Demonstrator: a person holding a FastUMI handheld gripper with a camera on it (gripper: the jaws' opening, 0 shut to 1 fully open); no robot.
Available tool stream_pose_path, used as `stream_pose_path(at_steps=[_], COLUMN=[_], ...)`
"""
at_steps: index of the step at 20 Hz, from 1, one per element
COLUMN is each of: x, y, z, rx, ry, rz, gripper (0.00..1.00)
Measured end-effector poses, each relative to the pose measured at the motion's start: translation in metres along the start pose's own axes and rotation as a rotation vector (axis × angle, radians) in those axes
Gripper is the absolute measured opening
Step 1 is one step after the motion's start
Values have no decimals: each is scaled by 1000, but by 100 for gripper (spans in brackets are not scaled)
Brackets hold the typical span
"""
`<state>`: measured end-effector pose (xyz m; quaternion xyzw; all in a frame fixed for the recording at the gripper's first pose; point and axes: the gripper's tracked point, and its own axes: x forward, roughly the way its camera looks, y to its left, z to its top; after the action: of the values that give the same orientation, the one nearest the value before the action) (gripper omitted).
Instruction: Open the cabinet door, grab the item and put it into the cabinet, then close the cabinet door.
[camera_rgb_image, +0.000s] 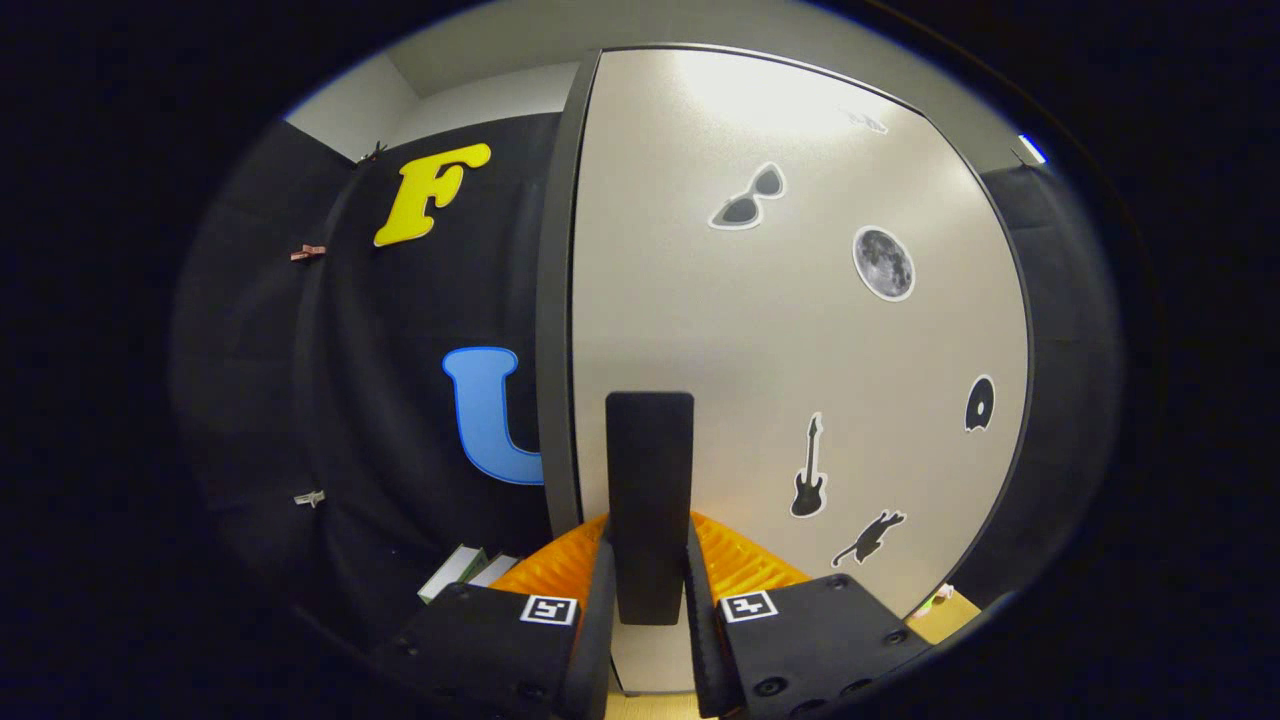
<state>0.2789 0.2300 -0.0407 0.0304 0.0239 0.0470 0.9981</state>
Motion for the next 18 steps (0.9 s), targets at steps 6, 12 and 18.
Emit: stream_pose_path(at_steps=[6, 12, 18], x=[-13, -79, -169], y=[0, -13, -62], z=[-3, 5, 5], rx=[29, 79, 107], ry=[39, 24, 45], rz=[50, 126, 181], gripper=[22, 22, 21])
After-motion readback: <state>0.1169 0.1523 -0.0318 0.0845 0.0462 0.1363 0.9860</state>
